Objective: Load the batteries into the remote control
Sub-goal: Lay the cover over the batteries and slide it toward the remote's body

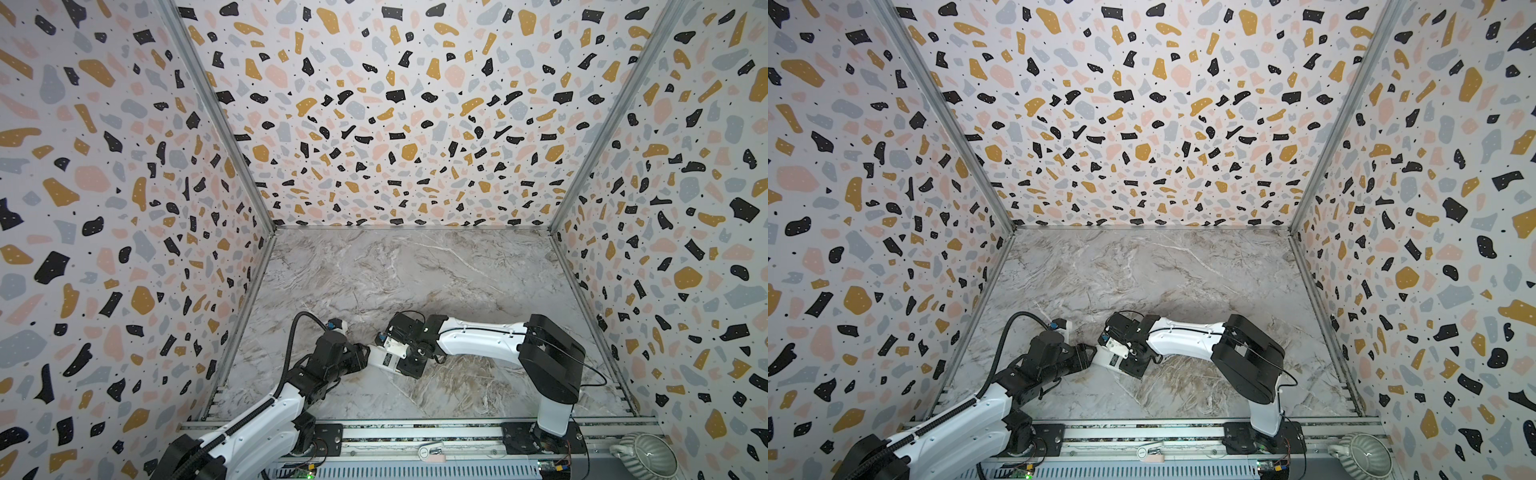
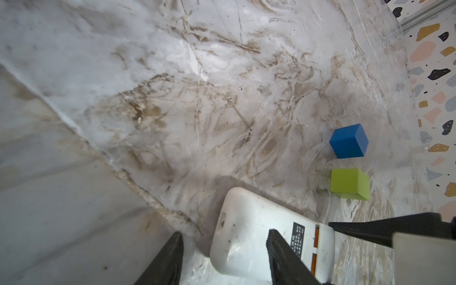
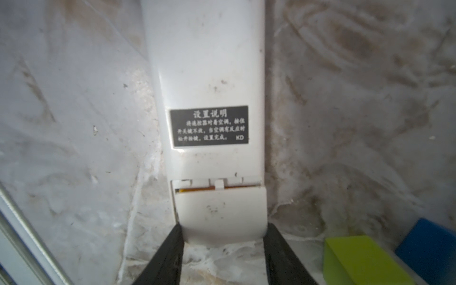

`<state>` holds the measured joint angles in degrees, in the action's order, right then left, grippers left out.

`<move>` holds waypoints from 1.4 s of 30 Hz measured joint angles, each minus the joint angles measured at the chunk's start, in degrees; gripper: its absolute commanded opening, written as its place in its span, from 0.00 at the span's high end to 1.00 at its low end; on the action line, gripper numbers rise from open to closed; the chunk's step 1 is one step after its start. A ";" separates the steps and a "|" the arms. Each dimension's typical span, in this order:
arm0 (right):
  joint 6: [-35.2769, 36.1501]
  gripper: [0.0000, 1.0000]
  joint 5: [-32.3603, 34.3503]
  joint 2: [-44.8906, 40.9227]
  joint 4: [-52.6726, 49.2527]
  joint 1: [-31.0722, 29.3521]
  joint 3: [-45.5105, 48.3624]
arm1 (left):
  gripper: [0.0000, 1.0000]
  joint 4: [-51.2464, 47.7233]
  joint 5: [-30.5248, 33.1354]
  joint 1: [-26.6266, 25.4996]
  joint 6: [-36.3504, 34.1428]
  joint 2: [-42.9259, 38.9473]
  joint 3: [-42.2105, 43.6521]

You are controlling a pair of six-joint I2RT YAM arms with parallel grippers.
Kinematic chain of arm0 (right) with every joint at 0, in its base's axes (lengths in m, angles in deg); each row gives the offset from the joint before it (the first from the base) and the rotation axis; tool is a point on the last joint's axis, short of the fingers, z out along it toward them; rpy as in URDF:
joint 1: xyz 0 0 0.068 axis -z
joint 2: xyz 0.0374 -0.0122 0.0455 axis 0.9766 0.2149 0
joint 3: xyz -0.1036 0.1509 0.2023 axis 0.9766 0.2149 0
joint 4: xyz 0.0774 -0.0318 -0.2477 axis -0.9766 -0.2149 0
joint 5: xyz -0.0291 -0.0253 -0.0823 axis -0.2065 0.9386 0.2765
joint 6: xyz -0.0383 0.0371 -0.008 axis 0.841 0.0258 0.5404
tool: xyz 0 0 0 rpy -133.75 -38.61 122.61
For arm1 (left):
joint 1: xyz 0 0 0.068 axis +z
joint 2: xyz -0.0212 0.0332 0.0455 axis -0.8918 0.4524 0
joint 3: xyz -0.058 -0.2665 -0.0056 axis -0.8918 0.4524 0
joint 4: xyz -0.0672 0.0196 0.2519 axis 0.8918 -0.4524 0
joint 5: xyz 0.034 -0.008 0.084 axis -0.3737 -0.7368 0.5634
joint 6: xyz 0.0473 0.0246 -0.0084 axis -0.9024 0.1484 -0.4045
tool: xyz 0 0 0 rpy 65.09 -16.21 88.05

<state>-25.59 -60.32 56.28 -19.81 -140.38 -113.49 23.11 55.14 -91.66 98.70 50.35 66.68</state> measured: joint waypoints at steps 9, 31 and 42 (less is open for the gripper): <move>-0.02 0.65 -0.09 0.72 -0.59 -0.13 -0.83 | 0.46 0.68 -0.46 0.00 -0.02 0.81 0.55; -0.28 0.65 0.79 4.02 -5.49 -1.11 -6.03 | 0.57 3.13 -2.58 0.00 -0.02 1.77 2.10; -0.44 0.65 1.79 5.97 -8.57 -1.92 -9.38 | 0.62 3.43 -2.97 0.00 -0.02 1.77 2.32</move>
<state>-26.02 -58.52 62.24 -28.37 -142.30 -122.87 26.55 52.17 -91.66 98.68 52.12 69.00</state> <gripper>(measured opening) 0.511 0.385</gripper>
